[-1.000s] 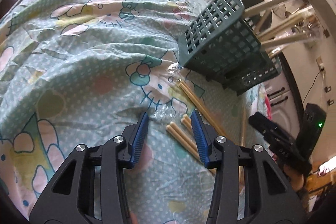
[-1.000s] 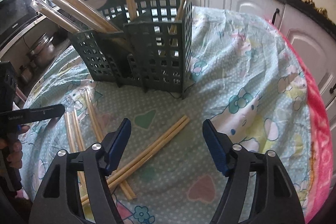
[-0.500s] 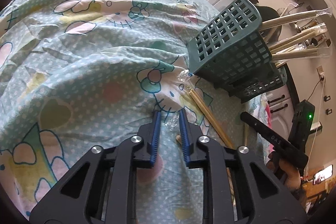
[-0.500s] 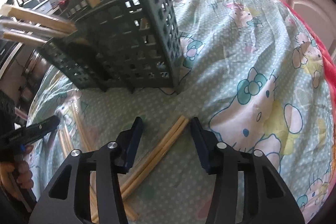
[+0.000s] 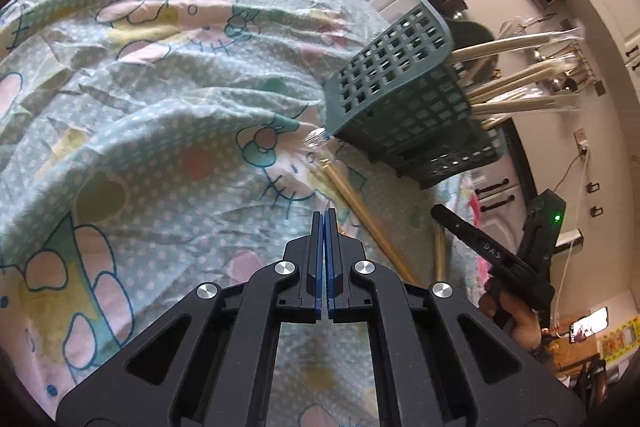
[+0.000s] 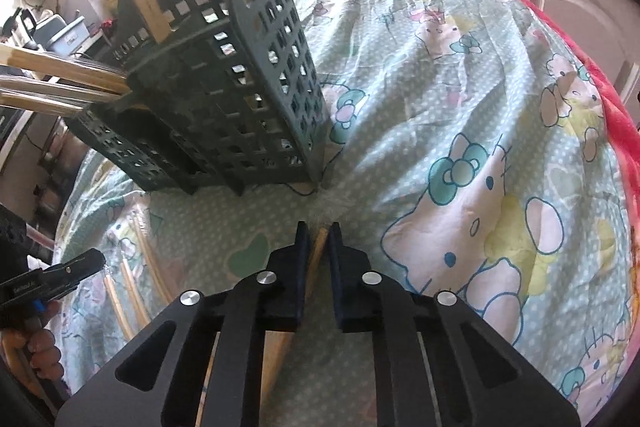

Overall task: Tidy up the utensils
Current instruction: 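Raise the held chopsticks with both tools over the green caddy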

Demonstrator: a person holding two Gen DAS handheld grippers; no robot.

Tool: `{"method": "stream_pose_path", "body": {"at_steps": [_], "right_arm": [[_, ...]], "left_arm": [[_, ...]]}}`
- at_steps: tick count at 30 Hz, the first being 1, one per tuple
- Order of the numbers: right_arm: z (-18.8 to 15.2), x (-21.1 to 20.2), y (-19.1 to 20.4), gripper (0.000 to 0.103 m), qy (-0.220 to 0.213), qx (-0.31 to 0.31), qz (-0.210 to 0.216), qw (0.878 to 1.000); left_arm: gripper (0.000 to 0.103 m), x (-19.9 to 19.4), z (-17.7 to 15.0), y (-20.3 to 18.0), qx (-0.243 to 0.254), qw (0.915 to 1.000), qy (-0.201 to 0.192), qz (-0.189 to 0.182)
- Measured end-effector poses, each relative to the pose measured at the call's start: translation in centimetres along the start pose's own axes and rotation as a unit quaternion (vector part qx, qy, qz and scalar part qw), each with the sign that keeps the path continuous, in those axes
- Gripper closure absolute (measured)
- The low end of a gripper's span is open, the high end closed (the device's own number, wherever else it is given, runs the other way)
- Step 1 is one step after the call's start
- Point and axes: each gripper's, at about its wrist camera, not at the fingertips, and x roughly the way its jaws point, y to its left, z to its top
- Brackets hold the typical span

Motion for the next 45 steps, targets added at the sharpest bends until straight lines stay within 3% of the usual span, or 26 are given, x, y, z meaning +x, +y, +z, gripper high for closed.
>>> {"method": "stream_pose_path", "body": {"at_steps": [5,13,27,33,45], "right_arm": [[-0.2,-1.9,1.2,0.095,-0.023,-0.018,0.017,0.999],[-0.4,-6.4,3.8,0.098,-0.068,-0.059,0.043,0.995],[0.2,-13.3,5.3,0.098,-0.136,-0.079,0.072,0.985],[0.5,-15.6,5.7,0.098,-0.162,-0.085,0.075,0.980],[2.4,-19.6,6.3,0.098,-0.220,-0.101,0.076,0.967]], "left_arm": [[0.103,-1.8,0.2,-1.1,0.009,0.9995,-0.018,-0.022],[0.103,-4.9,0.5,-6.0,0.076,0.9944,-0.051,-0.053],[0.103,-6.0,0.9,-16.6,0.203,0.9725,-0.047,-0.104],[0.103,-6.5,1.2,-19.1,0.228,0.9652,-0.050,-0.118],[0.103,-9.1,3.5,-23.3,0.263,0.9501,-0.093,-0.140]]}}
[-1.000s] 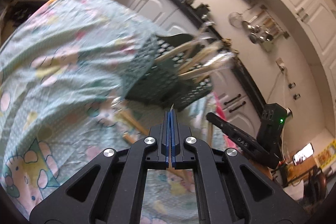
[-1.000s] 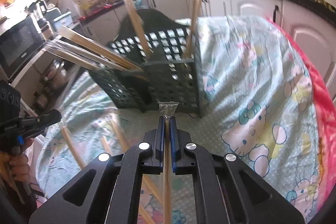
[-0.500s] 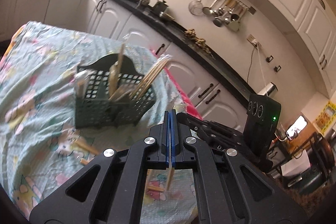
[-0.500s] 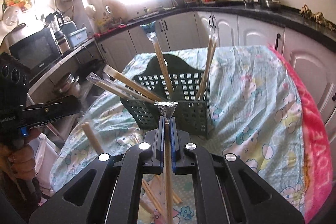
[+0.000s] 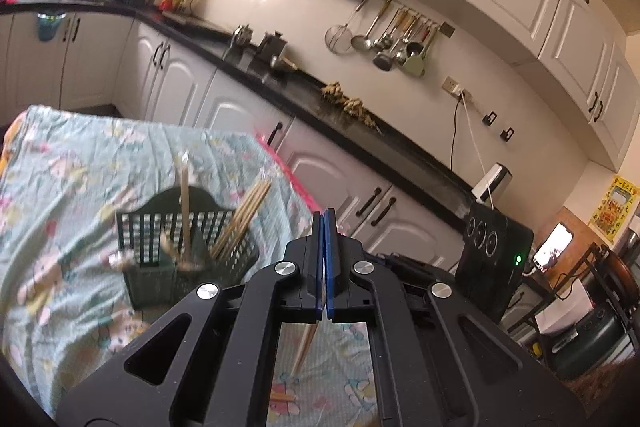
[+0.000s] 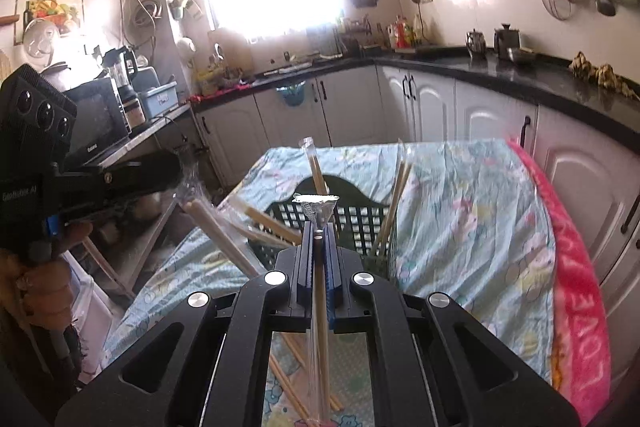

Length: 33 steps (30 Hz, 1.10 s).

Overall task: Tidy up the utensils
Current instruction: 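Raise the held chopsticks with both tools over the green caddy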

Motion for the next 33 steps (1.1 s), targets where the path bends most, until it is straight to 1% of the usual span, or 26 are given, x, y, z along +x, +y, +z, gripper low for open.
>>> {"method": "stream_pose_path", "body": {"at_steps": [12,23,33], "right_arm": [[4.1,-1.6,0.7,0.098,-0.059,-0.028,-0.006,0.998],[7.6,-1.6,1.6,0.098,-0.100,-0.054,-0.011,0.993],[10.2,-0.9,2.4,0.098,-0.127,-0.071,-0.006,0.989]], "left_arm": [[0.103,-0.9,5.2,-2.2,0.024,0.9983,-0.052,-0.005],[0.103,-1.6,9.3,-1.6,0.035,0.9953,-0.088,0.020],[0.103,-2.3,11.4,-0.8,0.048,0.9920,-0.110,0.039]]}}
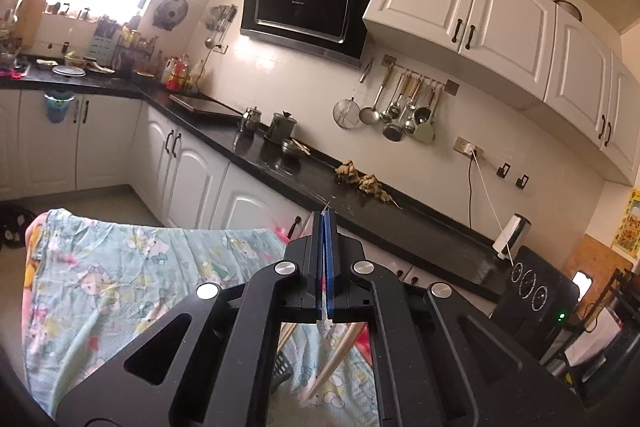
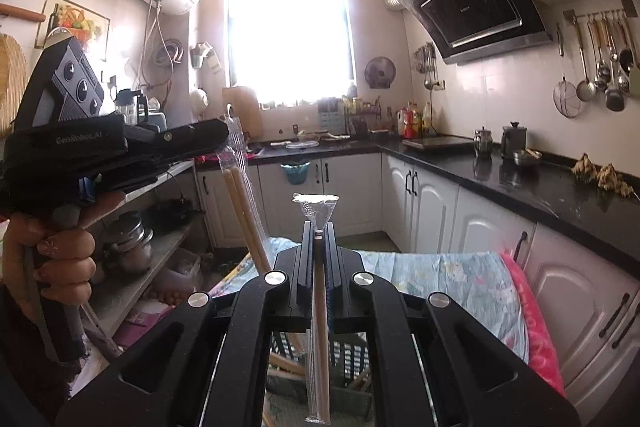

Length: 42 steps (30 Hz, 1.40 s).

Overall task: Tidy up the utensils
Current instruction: 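Raise the held chopsticks with both tools over the green caddy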

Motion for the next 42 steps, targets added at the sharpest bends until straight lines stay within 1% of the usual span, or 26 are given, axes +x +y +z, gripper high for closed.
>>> {"method": "stream_pose_path", "body": {"at_steps": [9,13,22,30,42], "right_arm": [[1.7,0.8,1.1,0.098,-0.028,-0.028,0.004,0.999],[1.8,1.6,1.4,0.098,-0.038,-0.046,0.000,0.998],[0.5,4.0,0.9,0.098,-0.042,-0.062,-0.015,0.997],[-1.2,5.3,0.4,0.098,-0.044,-0.069,-0.023,0.996],[-4.0,7.4,-0.4,0.098,-0.020,-0.059,-0.028,0.998]], "left_arm": [[0.103,-0.1,0.1,2.0,-0.003,0.9996,-0.006,0.028],[0.103,0.1,-0.3,3.1,-0.010,0.9993,-0.004,0.037],[0.103,1.0,-1.8,5.2,-0.028,0.9985,0.008,0.047],[0.103,2.2,-4.0,6.7,-0.042,0.9974,0.027,0.052],[0.103,3.8,-7.2,7.9,-0.050,0.9949,0.058,0.065]]}}
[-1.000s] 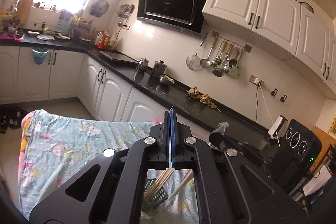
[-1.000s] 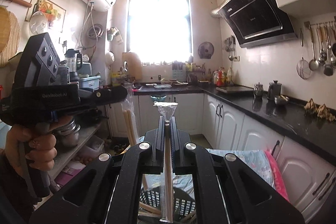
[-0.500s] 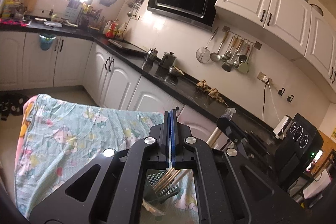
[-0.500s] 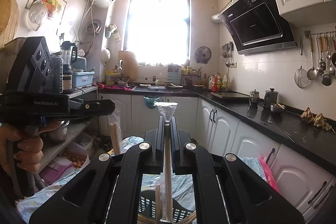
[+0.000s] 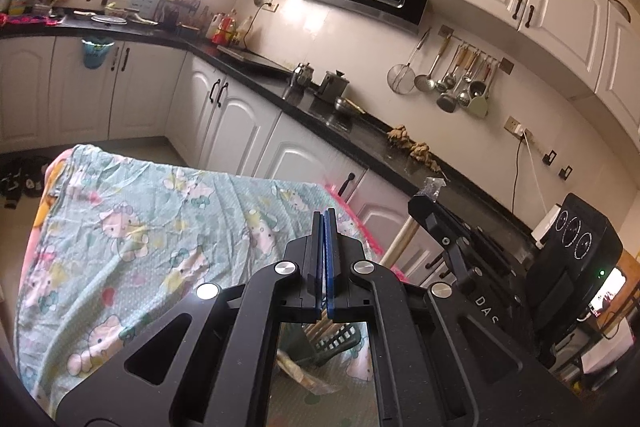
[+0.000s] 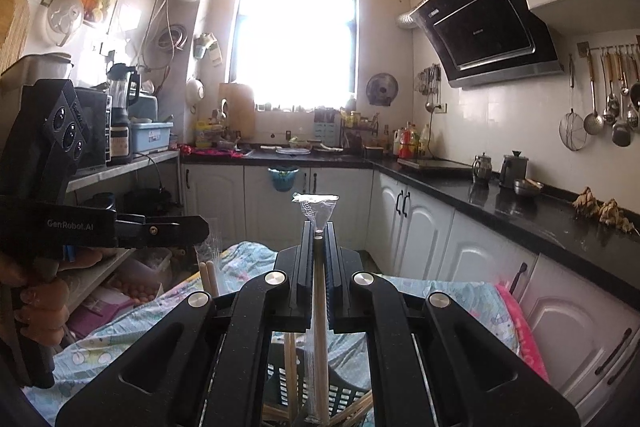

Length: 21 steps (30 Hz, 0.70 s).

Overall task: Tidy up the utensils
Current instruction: 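Raise the held chopsticks with both tools over the green caddy, then open both tools to release the chopsticks into the caddy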

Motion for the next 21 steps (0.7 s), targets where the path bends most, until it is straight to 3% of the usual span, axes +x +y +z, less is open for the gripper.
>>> {"method": "stream_pose_path", "body": {"at_steps": [14,17,21], "right_arm": [[-2.9,2.0,0.4,0.096,0.057,0.015,-0.012,0.998],[-3.3,2.0,0.3,0.071,0.066,0.022,-0.018,0.997],[-3.6,1.7,0.3,0.062,0.078,0.031,-0.016,0.996]], "left_arm": [[0.103,0.9,-1.7,1.1,-0.011,0.9998,0.012,0.015],[0.098,0.7,-1.9,1.3,-0.015,0.9997,0.011,0.018],[0.082,0.0,-2.0,1.6,-0.013,0.9995,0.002,0.028]]}}
